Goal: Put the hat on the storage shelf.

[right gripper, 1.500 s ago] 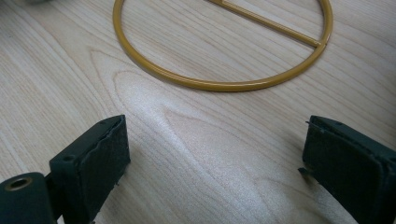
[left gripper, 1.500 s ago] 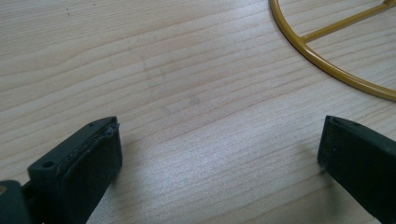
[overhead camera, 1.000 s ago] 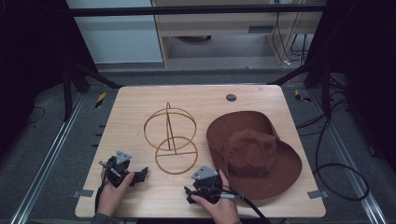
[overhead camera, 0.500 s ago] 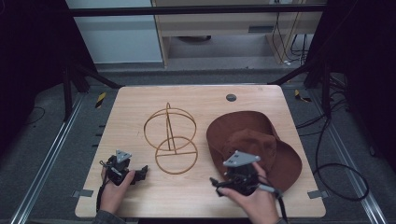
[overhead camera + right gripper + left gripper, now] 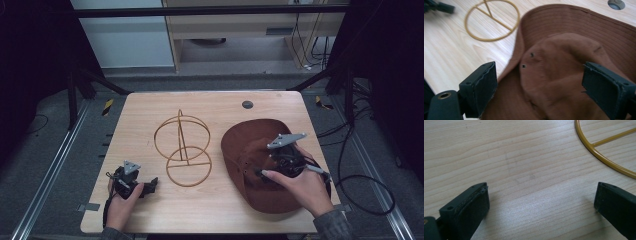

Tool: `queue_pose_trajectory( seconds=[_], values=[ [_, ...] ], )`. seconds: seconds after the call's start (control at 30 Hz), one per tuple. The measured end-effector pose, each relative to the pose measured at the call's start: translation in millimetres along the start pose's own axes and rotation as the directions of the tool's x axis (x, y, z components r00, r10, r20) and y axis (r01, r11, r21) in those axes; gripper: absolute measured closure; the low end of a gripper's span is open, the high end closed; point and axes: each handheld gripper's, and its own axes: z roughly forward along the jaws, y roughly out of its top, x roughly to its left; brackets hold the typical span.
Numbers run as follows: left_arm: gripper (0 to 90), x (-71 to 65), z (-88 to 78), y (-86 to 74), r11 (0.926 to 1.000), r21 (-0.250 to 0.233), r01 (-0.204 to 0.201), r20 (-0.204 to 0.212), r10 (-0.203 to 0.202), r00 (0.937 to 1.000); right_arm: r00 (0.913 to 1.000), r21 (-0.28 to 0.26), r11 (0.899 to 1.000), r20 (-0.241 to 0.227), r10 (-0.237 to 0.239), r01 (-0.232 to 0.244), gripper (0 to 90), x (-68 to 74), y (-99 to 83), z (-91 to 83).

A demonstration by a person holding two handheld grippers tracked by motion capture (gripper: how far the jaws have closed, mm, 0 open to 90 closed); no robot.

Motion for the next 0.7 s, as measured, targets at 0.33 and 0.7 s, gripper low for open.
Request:
queue_pose_trajectory(
  seconds=[0.33,0.7],
  values=[
    [0.0,-0.3,0.3,0.5,1.0000,0.002,0.004,-0.002,-0.004,1.0000,0.9991,0.075,0.996,0.001,-0.042,0.041,17.8,-31.6,19.4,-3.6],
    [0.0,-0.4,-0.1,0.0,1.0000,0.001,0.000,0.000,0.000,1.0000,0.9986,0.179,0.983,-0.021,-0.048,0.051,14.0,-52.6,25.0,20.6]
  ],
)
